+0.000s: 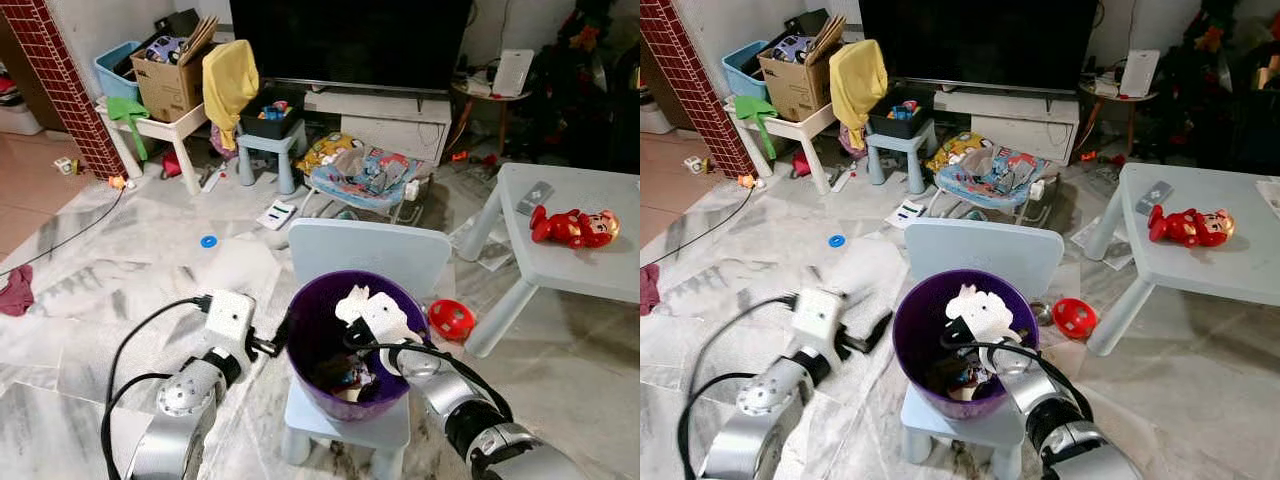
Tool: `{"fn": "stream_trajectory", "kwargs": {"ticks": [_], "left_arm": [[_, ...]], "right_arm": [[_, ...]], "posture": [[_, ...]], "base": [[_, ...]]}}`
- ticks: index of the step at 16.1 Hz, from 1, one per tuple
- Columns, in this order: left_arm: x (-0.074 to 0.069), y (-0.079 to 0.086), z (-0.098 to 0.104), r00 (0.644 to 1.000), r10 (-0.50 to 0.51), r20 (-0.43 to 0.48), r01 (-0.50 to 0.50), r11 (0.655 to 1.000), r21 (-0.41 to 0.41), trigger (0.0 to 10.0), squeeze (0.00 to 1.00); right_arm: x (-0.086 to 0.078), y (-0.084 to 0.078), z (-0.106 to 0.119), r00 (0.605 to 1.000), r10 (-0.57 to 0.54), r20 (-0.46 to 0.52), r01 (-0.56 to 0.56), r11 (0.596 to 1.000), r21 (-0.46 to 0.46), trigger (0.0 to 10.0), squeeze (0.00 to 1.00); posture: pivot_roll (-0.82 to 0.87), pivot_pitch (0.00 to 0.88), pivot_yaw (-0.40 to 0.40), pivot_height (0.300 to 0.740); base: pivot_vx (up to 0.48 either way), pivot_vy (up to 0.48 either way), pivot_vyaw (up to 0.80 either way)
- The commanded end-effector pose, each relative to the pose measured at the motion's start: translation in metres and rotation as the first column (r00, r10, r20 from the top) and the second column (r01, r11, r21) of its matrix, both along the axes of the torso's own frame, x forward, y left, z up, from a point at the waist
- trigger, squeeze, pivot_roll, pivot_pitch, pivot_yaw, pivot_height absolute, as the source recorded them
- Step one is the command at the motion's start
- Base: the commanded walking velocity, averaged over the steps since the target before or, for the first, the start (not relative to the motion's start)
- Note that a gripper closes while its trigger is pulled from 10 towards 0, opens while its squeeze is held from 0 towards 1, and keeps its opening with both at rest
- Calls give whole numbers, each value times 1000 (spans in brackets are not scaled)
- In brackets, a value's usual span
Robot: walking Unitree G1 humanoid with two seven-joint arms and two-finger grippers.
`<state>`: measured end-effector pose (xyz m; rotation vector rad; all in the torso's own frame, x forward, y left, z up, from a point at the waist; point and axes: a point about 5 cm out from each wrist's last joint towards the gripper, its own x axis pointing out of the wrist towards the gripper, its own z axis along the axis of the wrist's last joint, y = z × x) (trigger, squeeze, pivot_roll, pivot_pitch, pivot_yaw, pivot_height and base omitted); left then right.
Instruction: Picking trash to rubbish bin
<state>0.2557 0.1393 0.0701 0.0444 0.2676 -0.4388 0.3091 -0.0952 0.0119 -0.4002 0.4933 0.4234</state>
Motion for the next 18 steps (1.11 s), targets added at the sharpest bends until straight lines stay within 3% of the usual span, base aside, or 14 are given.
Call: {"fn": "stream_trajectory", "kwargs": {"ticks": [1,5,10,12,14,17,18], "left_arm": [[-2,-3,-1,999,-33,-32,32,999,-20,10000,1000],[-5,-6,-6,989,-79,-127,71,995,-66,10000,1000],[-6,-6,-7,984,-87,-152,79,995,-57,10000,1000],[-5,-5,-7,985,-84,-154,79,996,-44,10000,1000],[-1,-2,-3,991,-65,-115,64,998,-14,10000,1000],[16,5,19,999,40,31,-40,999,1,10000,1000],[22,8,28,993,76,86,-76,997,-10,10000,1000]], "right_arm": [[4,1,3,1000,-4,14,4,1000,1,10000,1000],[1,5,1,1000,24,1,-24,1000,15,10000,1000],[0,5,0,1000,31,2,-32,999,16,10000,1000],[14,6,23,986,-21,163,4,995,100,10000,1000],[22,4,38,968,-64,241,30,989,144,10000,1000],[32,-8,68,905,-135,403,56,978,202,10000,1000],[33,-16,82,864,-159,478,61,975,214,10000,1000]], "posture": [[73,29,-5,740],[69,29,-5,740],[66,26,-3,740],[65,26,-2,740],[60,27,0,740],[45,26,0,740],[35,22,1,740]], "base": [[0,0,0],[0,0,0],[0,0,0],[0,0,0],[0,0,0],[0,0,0],[0,0,0]]}}
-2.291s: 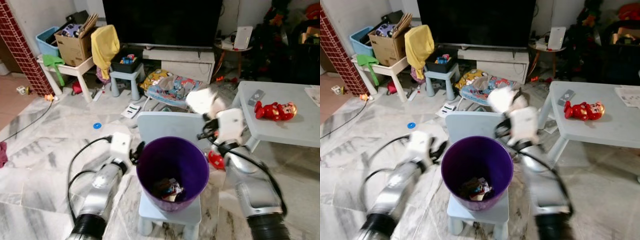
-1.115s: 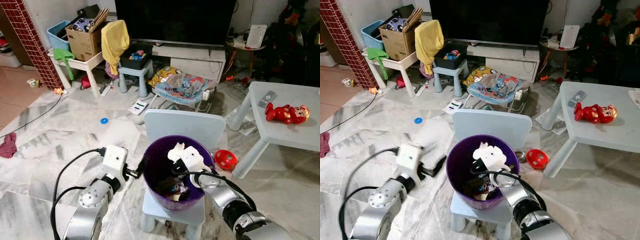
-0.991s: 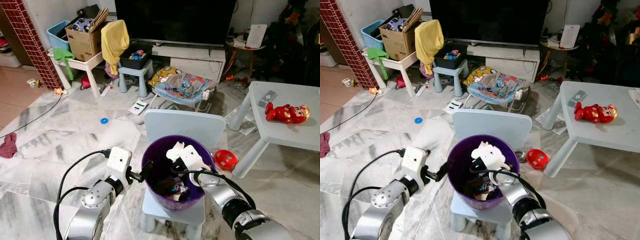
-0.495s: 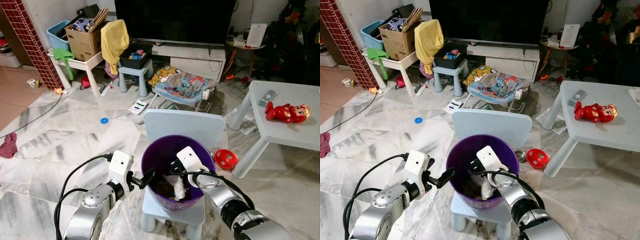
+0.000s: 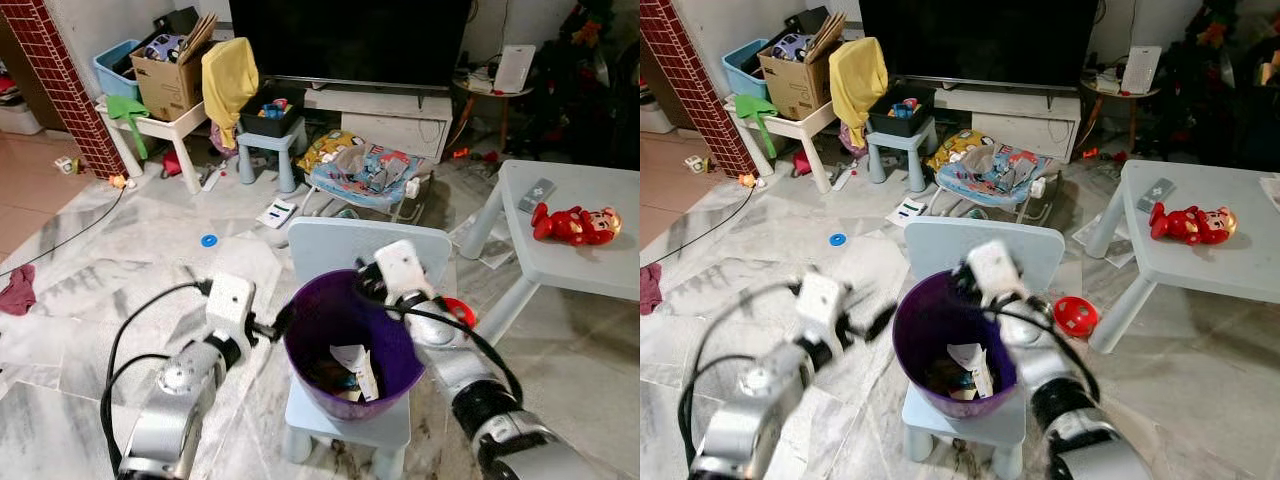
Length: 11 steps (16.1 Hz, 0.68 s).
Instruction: Picking trash to rubbish bin
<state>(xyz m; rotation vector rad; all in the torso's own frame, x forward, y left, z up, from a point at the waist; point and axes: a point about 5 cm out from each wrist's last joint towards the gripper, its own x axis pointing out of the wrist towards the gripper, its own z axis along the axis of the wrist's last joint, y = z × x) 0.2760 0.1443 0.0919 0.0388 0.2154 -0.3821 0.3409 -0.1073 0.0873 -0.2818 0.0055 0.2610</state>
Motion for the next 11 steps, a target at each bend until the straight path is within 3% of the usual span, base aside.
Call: {"fn": "stream_trajectory", "kwargs": {"ticks": [1,3,4,7,8,9,10,11], "left_arm": [[7,5,13,995,52,83,-53,999,3,10000,1000],[18,11,26,978,145,153,-148,989,11,10000,1000],[23,13,34,967,176,183,-177,984,-6,10000,1000],[34,9,48,959,171,225,-158,985,-77,10000,1000],[36,8,49,958,175,226,-159,983,-86,10000,769],[38,7,49,958,179,225,-162,982,-93,10000,90],[40,5,50,956,192,223,-171,979,-110,10000,0],[41,4,51,956,200,216,-175,976,-127,10000,0]], "right_arm": [[1,-12,15,996,-41,78,40,999,12,10000,1000],[-3,-34,33,981,-116,153,113,993,26,10000,1000],[-7,-44,44,970,-124,207,130,991,-13,10000,1000],[-18,-54,76,947,-128,295,131,991,12,10000,1000],[-19,-55,79,945,-131,300,134,991,10,10000,1000],[-19,-56,80,944,-139,300,141,990,15,10000,1000],[-21,-58,82,945,-155,287,155,988,23,10000,1000],[-21,-59,81,949,-163,271,162,986,25,10000,1000]], "posture": [[28,21,0,740],[8,19,9,740],[-3,19,14,740],[-41,8,28,740],[-46,4,28,740],[-48,0,26,740],[-49,0,23,740],[-46,0,21,740]], "base": [[0,0,0],[0,0,0],[0,0,0],[0,0,0],[0,0,0],[0,0,0],[0,0,0],[0,0,0]]}}
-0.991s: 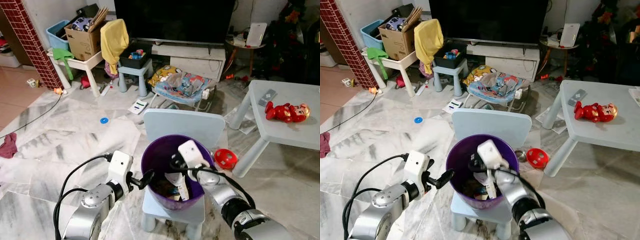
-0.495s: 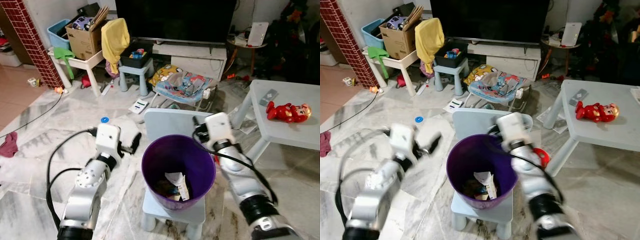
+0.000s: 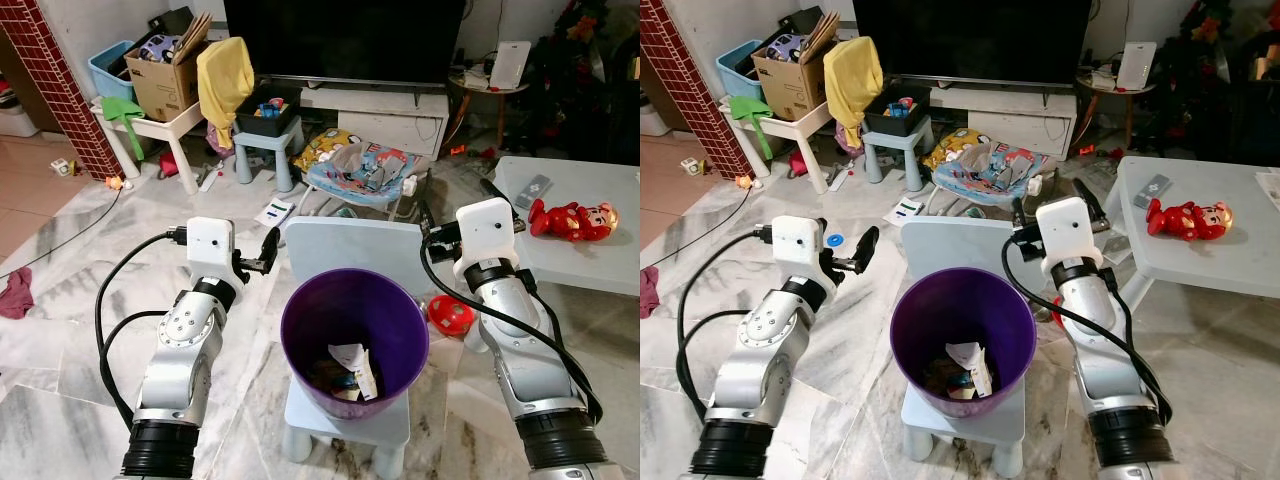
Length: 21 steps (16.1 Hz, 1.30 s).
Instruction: Picking trash to rubbish bin
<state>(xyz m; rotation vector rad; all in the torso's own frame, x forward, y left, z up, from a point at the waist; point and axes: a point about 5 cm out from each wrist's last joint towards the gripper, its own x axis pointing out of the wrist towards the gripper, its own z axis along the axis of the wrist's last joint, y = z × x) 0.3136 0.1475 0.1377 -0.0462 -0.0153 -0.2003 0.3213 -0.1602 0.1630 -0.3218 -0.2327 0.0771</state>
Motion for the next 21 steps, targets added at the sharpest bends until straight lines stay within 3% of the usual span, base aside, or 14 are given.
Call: {"fn": "stream_trajectory", "kwargs": {"ticks": [1,2,3,4,5,21], "left_arm": [[4,1,4,1000,14,5,-14,999,-30,10000,0],[4,3,4,1000,26,-8,-26,998,-60,10000,0],[3,2,5,1000,19,2,-19,998,-52,10000,0],[3,2,6,1000,20,8,-20,998,-56,10000,0],[4,2,6,1000,23,12,-22,998,-62,10000,0],[3,-3,-3,1000,16,-13,-17,999,-38,10000,0]], "right_arm": [[-1,-6,4,1000,-22,-5,22,1000,11,10000,976],[-1,-5,5,1000,-23,-15,23,1000,10,10000,529],[-1,-4,6,1000,-24,-16,24,1000,13,10000,435],[0,-3,7,1000,-22,-17,22,1000,13,10000,114],[0,-1,7,1000,-17,-19,18,1000,14,10000,0],[0,5,5,998,-1,-57,1,1000,7,10000,0]], "posture": [[-41,0,20,740],[-39,0,17,740],[-35,0,13,740],[-35,0,11,740],[-35,0,8,740],[-44,0,-2,740]], "base": [[0,0,-538],[0,0,-775],[0,0,-769],[0,0,0],[0,0,0],[0,0,0]]}}
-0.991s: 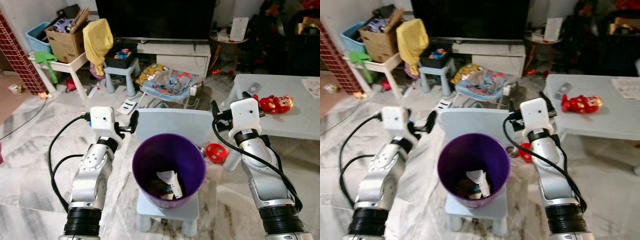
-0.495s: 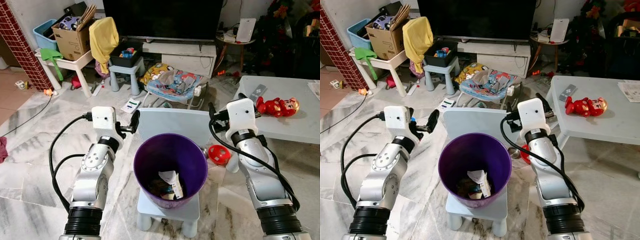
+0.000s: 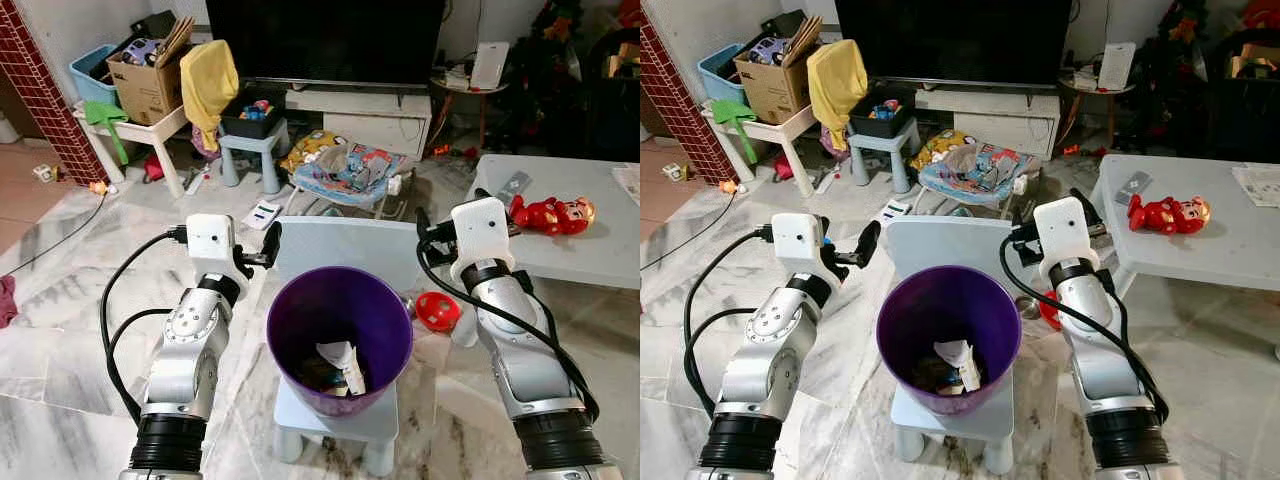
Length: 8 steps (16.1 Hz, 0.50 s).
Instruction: Picking trash to rubbish bin
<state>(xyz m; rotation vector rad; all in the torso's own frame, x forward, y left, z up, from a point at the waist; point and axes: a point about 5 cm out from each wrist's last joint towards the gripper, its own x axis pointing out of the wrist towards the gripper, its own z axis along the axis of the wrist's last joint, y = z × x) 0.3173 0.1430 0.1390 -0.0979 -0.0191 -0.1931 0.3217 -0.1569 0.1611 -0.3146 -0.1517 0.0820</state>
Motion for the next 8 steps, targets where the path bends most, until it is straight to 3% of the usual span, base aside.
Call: {"fn": "stream_trajectory", "kwargs": {"ticks": [1,3,8], "left_arm": [[-1,1,-4,1000,8,-13,-8,1000,14,10000,0],[-1,1,-4,1000,7,-12,-7,1000,15,10000,0],[0,1,-5,1000,9,-14,-9,1000,12,10000,0]], "right_arm": [[-1,1,7,1000,6,23,-6,1000,2,10000,0],[-1,1,7,1000,5,19,-5,1000,5,10000,0],[0,1,6,1000,3,10,-3,1000,9,10000,0]], "posture": [[-44,0,-2,740],[-45,0,-1,740],[-48,0,-1,740]], "base": [[0,0,0],[0,0,0],[0,0,-656]]}}
